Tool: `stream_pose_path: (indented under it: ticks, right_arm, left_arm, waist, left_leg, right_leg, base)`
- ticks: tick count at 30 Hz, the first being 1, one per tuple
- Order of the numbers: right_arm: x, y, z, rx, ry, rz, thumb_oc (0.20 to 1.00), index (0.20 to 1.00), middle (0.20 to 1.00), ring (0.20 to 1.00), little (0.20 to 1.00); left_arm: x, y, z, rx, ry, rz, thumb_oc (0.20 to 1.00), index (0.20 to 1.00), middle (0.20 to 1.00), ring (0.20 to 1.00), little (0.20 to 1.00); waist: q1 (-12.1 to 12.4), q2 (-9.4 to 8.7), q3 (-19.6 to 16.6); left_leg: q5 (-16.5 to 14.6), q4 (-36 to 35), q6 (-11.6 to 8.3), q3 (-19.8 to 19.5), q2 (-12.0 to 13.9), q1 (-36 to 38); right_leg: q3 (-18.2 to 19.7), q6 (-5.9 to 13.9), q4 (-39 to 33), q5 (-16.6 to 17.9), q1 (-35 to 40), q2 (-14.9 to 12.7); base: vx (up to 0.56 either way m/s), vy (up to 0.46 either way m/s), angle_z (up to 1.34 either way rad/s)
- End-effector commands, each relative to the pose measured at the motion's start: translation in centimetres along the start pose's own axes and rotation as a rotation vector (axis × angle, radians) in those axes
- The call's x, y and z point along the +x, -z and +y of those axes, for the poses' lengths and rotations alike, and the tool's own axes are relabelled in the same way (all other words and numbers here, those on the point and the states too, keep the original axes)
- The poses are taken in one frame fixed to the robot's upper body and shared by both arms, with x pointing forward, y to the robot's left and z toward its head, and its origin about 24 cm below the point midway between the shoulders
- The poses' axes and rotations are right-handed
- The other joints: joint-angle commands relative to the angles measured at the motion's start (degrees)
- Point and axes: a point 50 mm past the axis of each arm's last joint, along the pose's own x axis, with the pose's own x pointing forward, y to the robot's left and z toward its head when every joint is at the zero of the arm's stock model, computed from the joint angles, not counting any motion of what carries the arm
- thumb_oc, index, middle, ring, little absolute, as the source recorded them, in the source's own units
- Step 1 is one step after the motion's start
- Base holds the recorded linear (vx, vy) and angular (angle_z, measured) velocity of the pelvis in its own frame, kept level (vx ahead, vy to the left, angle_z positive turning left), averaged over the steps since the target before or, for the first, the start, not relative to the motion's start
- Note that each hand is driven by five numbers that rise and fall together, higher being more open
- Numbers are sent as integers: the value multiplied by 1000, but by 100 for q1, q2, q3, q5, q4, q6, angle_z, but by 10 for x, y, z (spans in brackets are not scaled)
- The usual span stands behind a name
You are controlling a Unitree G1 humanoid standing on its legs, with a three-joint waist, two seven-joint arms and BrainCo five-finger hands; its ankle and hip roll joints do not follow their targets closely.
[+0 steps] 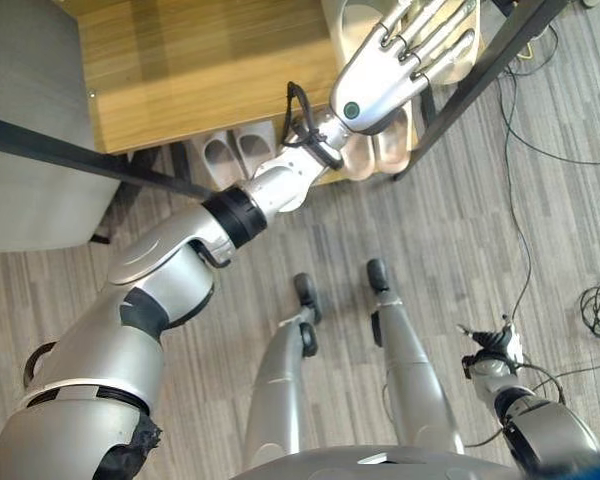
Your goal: Arrange the slippers neatly on the shoe rack.
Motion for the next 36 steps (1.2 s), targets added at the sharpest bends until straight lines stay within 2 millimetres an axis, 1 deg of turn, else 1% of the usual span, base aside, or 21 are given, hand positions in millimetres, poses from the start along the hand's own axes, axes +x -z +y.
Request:
stream_pose_path:
  ticks: [1,4,10,14,16,19,26,34,36]
  right_arm:
    - [8,14,-22,-15,71,45,1000,1000,1000,1000,1000]
    - [9,14,-22,-16,71,48,1000,1000,1000,1000,1000]
    - [11,13,-26,-30,81,41,1000,1000,1000,1000,1000]
    - [13,11,-30,-29,93,41,1000,1000,1000,1000,1000]
    - [13,13,-30,-32,95,43,1000,1000,1000,1000,1000]
    - [12,16,-30,-38,92,48,1000,1000,1000,1000,1000]
    - [12,18,-30,-47,87,57,1000,1000,1000,1000,1000]
    - [13,17,-31,-58,84,50,1000,1000,1000,1000,1000]
    - [12,18,-29,-70,77,49,1000,1000,1000,1000,1000]
  left_arm:
    - [5,14,8,56,-33,-13,1000,1000,1000,1000,1000]
    - [0,9,4,49,-4,-11,1000,1000,1000,1000,1000]
    - [-3,2,-7,59,40,19,1000,1000,1000,1000,1000]
    - [3,6,-8,92,48,26,1000,1000,1000,1000,1000]
    - [6,13,-6,111,40,44,1000,1000,1000,1000,1000]
    - [4,15,-7,121,49,53,1000,1000,1000,1000,1000]
    - [3,15,-11,135,75,59,1000,1000,1000,1000,1000]
    - [15,22,-10,172,101,48,1000,1000,1000,1000,1000]
    - [15,23,-12,177,115,56,1000,1000,1000,1000,1000]
  waist:
    - [-158,189,0]
    - [-151,201,7]
    - [-169,192,-20]
    - [-172,208,-25]
    - [-174,226,-27]
    - [-167,236,-32]
    - [-175,235,-76]
    - [-190,238,-125]
    - [-197,243,-129]
  left_leg:
    - [15,-336,-248,-415,218,-262]
    - [17,-329,-245,-414,216,-280]
    - [27,-380,-241,-401,224,-273]
    - [30,-393,-242,-399,214,-277]
    - [36,-381,-241,-408,214,-296]
    - [43,-406,-244,-413,214,-273]
    - [36,-394,-236,-422,210,-268]
    - [49,-418,-236,-415,218,-228]
    - [48,-410,-233,-412,218,-230]
  right_leg:
    - [-444,224,-135,147,-230,-266]
    - [-455,219,-121,145,-259,-273]
    - [-440,215,-166,152,-262,-265]
    - [-435,218,-182,164,-271,-263]
    - [-424,221,-187,175,-283,-267]
    - [-433,220,-205,170,-258,-272]
    - [-435,208,-171,158,-251,-250]
    - [-444,208,-187,151,-225,-251]
    - [-447,209,-182,158,-225,-257]
  base:
    - [0,0,0]
    - [0,0,0]
    - [0,0,0]
    - [0,0,0]
    - [0,0,0]
    - [0,0,0]
    - [0,0,0]
    - [0,0,0]
    - [0,0,0]
